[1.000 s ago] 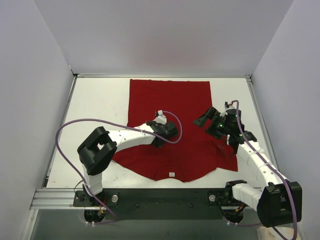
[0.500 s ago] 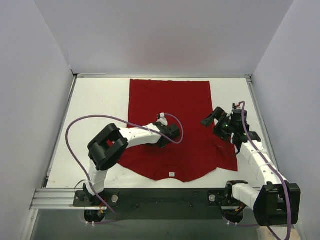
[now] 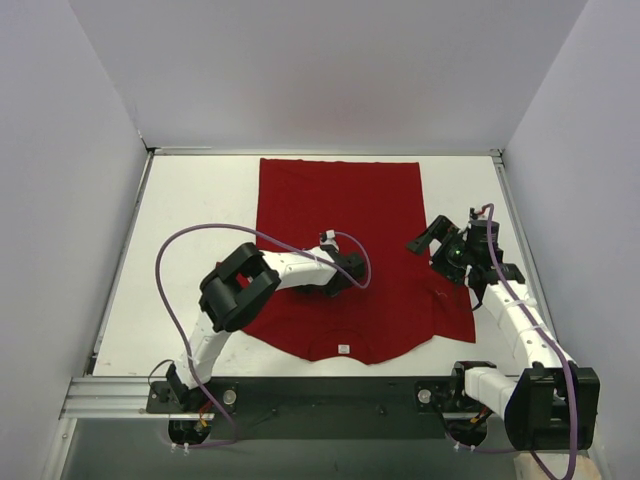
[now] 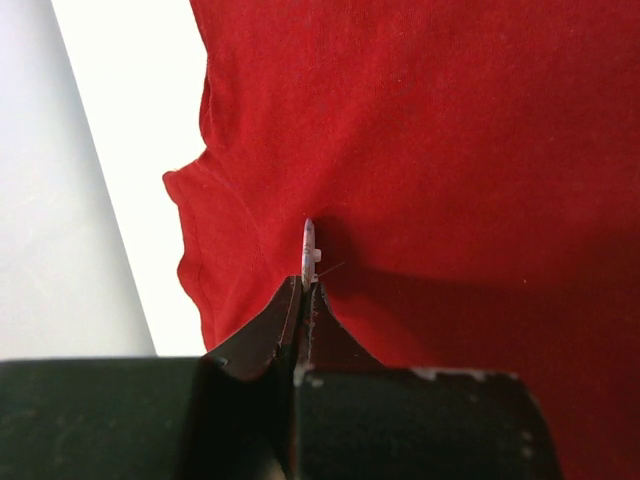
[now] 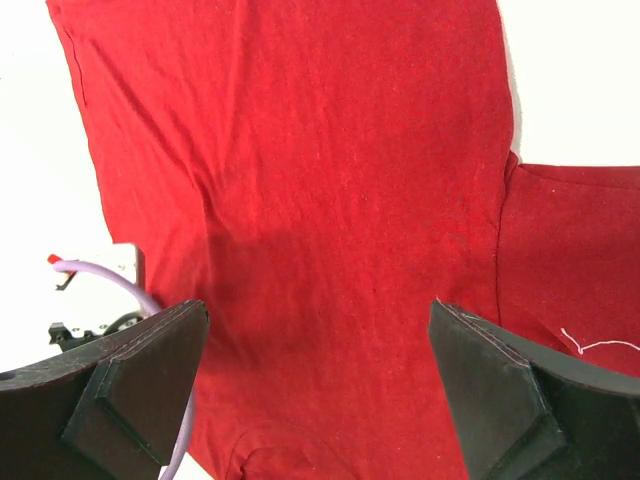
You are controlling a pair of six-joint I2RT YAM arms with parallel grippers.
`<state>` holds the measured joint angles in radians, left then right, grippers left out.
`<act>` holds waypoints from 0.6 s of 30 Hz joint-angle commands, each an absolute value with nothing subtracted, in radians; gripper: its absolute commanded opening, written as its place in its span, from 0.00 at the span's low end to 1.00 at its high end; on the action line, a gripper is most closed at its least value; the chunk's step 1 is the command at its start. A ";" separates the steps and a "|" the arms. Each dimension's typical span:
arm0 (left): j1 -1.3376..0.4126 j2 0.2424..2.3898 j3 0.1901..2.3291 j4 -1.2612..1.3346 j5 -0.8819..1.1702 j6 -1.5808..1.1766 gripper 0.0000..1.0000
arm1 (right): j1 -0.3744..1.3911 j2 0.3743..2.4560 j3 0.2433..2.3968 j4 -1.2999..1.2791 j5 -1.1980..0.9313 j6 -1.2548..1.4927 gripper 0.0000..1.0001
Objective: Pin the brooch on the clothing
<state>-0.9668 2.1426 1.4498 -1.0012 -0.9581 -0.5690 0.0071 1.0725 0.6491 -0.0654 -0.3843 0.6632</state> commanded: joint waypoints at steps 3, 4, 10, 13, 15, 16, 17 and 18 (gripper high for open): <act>-0.963 2.190 1.528 -1.098 -1.016 -0.604 0.00 | -0.025 1.077 0.681 -0.083 -0.402 0.644 1.00; -0.963 2.201 1.534 -1.106 -1.015 -0.603 0.00 | -0.029 1.078 0.681 -0.083 -0.403 0.646 1.00; -0.974 2.250 1.575 -1.144 -1.003 -0.609 0.00 | -0.046 1.078 0.684 -0.089 -0.408 0.637 1.00; -0.980 2.278 1.600 -1.161 -0.993 -0.612 0.00 | -0.066 1.078 0.683 -0.092 -0.417 0.632 1.00; -0.988 2.293 1.611 -1.170 -0.991 -0.614 0.00 | -0.084 1.081 0.681 -0.095 -0.423 0.627 1.00; -0.992 2.312 1.629 -1.183 -0.992 -0.617 0.00 | -0.092 1.081 0.681 -0.095 -0.429 0.624 1.00; -0.999 2.322 1.638 -1.193 -0.996 -0.621 0.00 | -0.107 1.081 0.678 -0.095 -0.433 0.623 1.00; -1.002 2.332 1.652 -1.215 -0.996 -0.633 0.00 | -0.115 1.083 0.677 -0.097 -0.434 0.621 1.00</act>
<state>-0.9802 2.2883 1.5894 -1.1580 -1.0035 -0.5915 -0.0807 1.0775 0.6491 -0.0734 -0.4099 0.6392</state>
